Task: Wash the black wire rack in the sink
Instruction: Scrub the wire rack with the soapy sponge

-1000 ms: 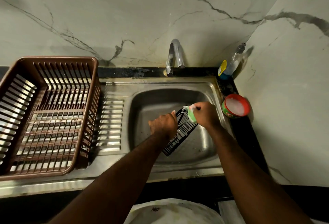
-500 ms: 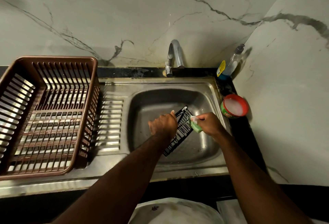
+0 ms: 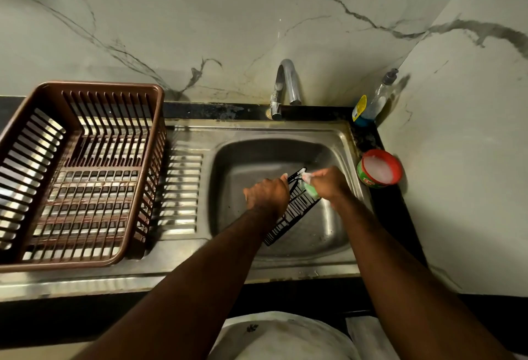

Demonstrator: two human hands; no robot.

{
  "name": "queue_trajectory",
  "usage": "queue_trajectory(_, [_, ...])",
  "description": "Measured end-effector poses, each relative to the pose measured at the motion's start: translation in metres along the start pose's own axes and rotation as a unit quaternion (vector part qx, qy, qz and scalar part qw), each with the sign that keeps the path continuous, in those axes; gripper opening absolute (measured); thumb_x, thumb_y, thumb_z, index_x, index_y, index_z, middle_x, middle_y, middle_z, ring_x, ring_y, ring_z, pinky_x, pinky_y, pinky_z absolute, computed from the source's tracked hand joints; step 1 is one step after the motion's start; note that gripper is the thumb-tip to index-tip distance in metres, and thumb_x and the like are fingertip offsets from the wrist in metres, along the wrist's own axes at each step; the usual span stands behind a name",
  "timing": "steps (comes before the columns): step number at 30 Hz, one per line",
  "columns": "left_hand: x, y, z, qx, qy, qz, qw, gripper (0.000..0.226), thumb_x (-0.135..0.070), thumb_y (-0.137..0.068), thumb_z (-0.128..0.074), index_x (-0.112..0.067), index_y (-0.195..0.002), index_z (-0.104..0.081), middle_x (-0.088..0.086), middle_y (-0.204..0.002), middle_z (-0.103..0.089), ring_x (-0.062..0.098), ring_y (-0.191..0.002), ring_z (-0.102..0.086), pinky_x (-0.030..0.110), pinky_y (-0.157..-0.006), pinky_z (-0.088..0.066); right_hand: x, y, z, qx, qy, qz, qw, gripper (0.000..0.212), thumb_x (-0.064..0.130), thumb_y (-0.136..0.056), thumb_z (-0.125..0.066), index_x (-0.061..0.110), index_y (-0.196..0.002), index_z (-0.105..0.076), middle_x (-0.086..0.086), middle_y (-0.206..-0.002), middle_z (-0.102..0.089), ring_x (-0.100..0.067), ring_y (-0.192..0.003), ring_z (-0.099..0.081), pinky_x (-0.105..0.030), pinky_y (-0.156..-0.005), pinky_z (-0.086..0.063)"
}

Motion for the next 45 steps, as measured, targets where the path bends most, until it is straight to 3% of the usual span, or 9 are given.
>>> queue_trajectory(6, [0.001,-0.002,0.001,0.011,0.014,-0.007,1.000,0.066,-0.045,-0.110,-0.009,-0.009,-0.105,-0.065,0.014,-0.098,-0.067,0.029,-0.085,-0.059,0.047,-0.087,-0.044,-0.024,0.022,0.011,-0.012,0.027,0.018,0.999,0.021,0.030,-0.083,-0.081,0.012,-0.094,-0.079,-0.005,-0.079,-0.076,-0.015,-0.067,-0.071,-0.024,-0.055,-0.054])
queue_trajectory(12, [-0.004,-0.003,-0.005,0.011,0.008,-0.024,1.000,0.066,-0.050,-0.108,-0.010,-0.015,-0.097,-0.064,0.012,-0.097,-0.069,0.031,-0.088,-0.064,0.048,-0.088,-0.046,-0.001,0.013,0.008,-0.021,-0.006,0.008,1.000,0.018,0.027,-0.084,-0.079,0.012,-0.094,-0.078,-0.003,-0.083,-0.075,-0.013,-0.068,-0.069,-0.025,-0.058,-0.057])
queue_trajectory(16, [0.000,-0.004,-0.006,0.004,0.027,-0.015,1.000,0.068,-0.051,-0.108,-0.008,-0.013,-0.097,-0.065,0.013,-0.096,-0.068,0.031,-0.088,-0.062,0.049,-0.090,-0.046,0.013,0.022,0.002,-0.041,0.046,0.067,0.996,0.022,0.028,-0.090,-0.073,0.011,-0.102,-0.079,-0.007,-0.093,-0.078,-0.021,-0.084,-0.072,-0.035,-0.077,-0.061])
queue_trajectory(20, [-0.001,-0.004,-0.007,0.013,0.025,-0.020,0.999,0.067,-0.050,-0.108,-0.009,-0.014,-0.101,-0.065,0.012,-0.094,-0.067,0.030,-0.088,-0.062,0.049,-0.088,-0.046,0.006,0.044,0.011,-0.076,0.127,0.152,0.977,0.017,0.015,-0.092,-0.068,0.004,-0.100,-0.078,-0.011,-0.099,-0.077,-0.026,-0.088,-0.072,-0.021,-0.067,-0.048])
queue_trajectory(24, [-0.006,-0.002,-0.007,0.032,0.007,-0.026,0.999,0.066,-0.049,-0.109,-0.010,-0.013,-0.103,-0.065,0.007,-0.085,-0.057,0.025,-0.080,-0.052,0.045,-0.080,-0.037,-0.010,0.049,0.024,-0.068,0.150,0.148,0.975,0.014,0.017,-0.087,-0.072,0.006,-0.089,-0.080,-0.009,-0.089,-0.077,-0.021,-0.081,-0.072,-0.022,-0.065,-0.049])
queue_trajectory(30, [0.001,-0.006,-0.007,0.013,0.011,-0.026,1.000,0.068,-0.051,-0.108,-0.009,-0.014,-0.088,-0.063,0.006,-0.082,-0.056,0.026,-0.079,-0.054,0.044,-0.079,-0.037,-0.006,0.057,0.036,-0.118,0.059,0.145,0.981,0.015,0.016,-0.086,-0.073,0.008,-0.097,-0.079,-0.005,-0.096,-0.078,-0.017,-0.088,-0.071,-0.028,-0.077,-0.055])
queue_trajectory(33, [-0.001,-0.006,-0.007,0.008,0.004,-0.029,1.000,0.069,-0.050,-0.108,-0.009,-0.013,-0.095,-0.066,0.008,-0.087,-0.061,0.029,-0.083,-0.057,0.044,-0.079,-0.036,0.009,0.071,0.020,-0.110,0.050,0.205,0.971,0.013,0.014,-0.089,-0.071,0.008,-0.098,-0.079,-0.002,-0.096,-0.076,-0.010,-0.082,-0.067,-0.014,-0.068,-0.051])
queue_trajectory(36, [0.000,-0.005,-0.008,-0.001,0.011,-0.035,0.999,0.068,-0.049,-0.108,-0.009,-0.014,-0.093,-0.066,0.010,-0.091,-0.066,0.029,-0.086,-0.062,0.043,-0.079,-0.036,0.013,0.086,-0.008,-0.092,0.098,0.283,0.950,0.011,0.011,-0.090,-0.069,0.005,-0.092,-0.077,-0.010,-0.091,-0.073,-0.020,-0.080,-0.067,-0.030,-0.072,-0.056])
queue_trajectory(45, [0.011,-0.010,-0.008,-0.030,0.012,-0.035,0.999,0.068,-0.053,-0.106,-0.012,-0.015,-0.097,-0.068,0.014,-0.101,-0.071,0.033,-0.090,-0.065,0.045,-0.085,-0.044,0.016,0.083,-0.004,-0.092,0.089,0.253,0.959,0.022,0.007,-0.086,-0.071,0.006,-0.108,-0.076,-0.011,-0.104,-0.074,-0.020,-0.093,-0.069,-0.022,-0.083,-0.052])
Point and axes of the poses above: each hand's wrist, its own y-axis away from the middle knuckle, its own z-axis out of the back of the hand, x = y × z, the point moved 4 cm from there along -y, towards the middle knuckle
